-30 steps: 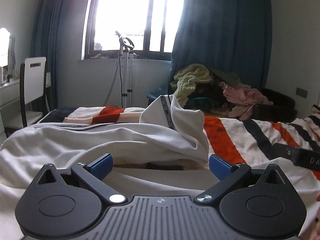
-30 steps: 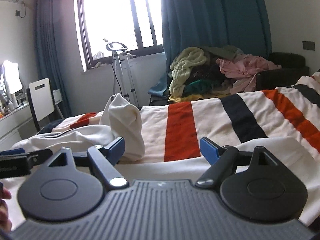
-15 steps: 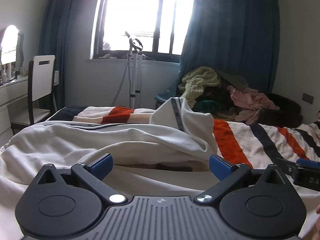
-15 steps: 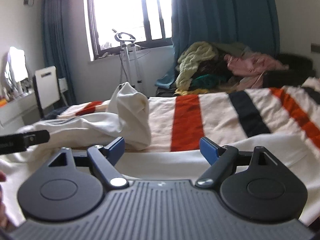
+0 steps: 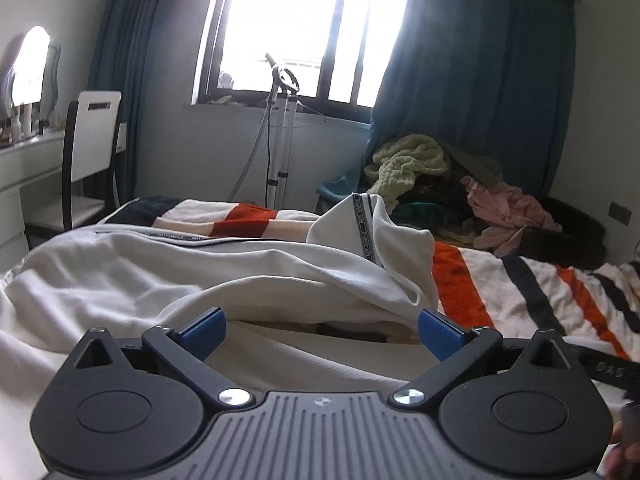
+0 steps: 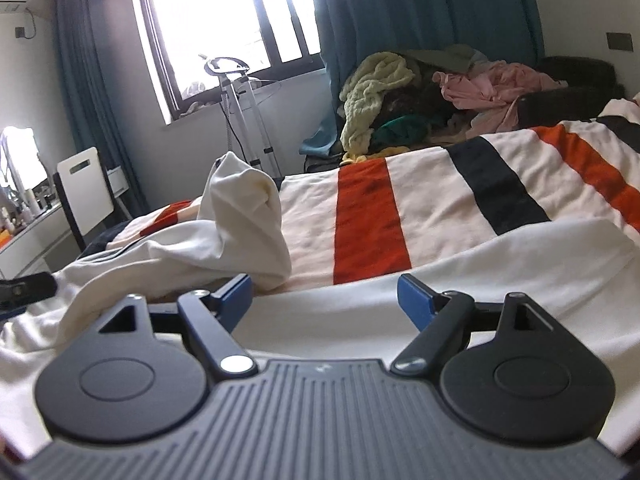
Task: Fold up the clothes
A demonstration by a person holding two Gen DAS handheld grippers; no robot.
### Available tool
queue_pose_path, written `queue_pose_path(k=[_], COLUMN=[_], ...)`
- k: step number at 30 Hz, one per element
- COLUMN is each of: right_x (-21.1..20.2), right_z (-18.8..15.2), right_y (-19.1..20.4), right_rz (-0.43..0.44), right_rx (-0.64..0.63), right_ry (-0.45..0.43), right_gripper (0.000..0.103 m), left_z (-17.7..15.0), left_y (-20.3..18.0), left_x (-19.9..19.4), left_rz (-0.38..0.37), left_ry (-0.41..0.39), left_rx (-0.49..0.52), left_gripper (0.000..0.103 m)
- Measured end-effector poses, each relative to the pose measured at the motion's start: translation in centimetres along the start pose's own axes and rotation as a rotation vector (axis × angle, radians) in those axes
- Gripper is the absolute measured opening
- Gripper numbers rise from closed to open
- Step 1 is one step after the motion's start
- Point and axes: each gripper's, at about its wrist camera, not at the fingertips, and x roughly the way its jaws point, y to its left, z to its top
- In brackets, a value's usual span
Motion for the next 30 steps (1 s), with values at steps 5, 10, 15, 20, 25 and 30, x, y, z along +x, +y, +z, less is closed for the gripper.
queue_pose_path(k=[5,10,15,20,25,30], right_x=[4.7,11.5,18.4,21.1,18.2,14.8], right_z=[2.7,4.0,5.3,4.9,2.8,-2.1], right_y=[0.9,3.9,6.9,9.9,15.5,22.1], right_rz=[0.034,0.045,0.056,0.053,0.131,0.322], right_rx=[0.022,0.003,-0.016,-0.091,-0.343,-0.682], right_ry=[0.005,0.049,0.093,0.064,-0.083,-0.114], right_gripper=[0.082,0.084,0.084,0.031,0.022,0.021], left_z=[0.8,1.5,1.8,1.7,1.2,1.3], left_y=[1.2,4.8,9.0,12.2,14.5,15.8], left_x=[-0.1,1.4,4.1,5.7,6.0,5.2], left_rz=[-0.024,-0.08,-0.068,-0.108,-0.108,-0.08], left_ry=[-0.01,0.008,0.03,0.067,0.085,0.042], left_rx=[-0.072,-0.183,-0.335,-0.468,-0.543,-0.588], left_gripper=[0.103,0.103,0.103,0.103,0.103,0.103])
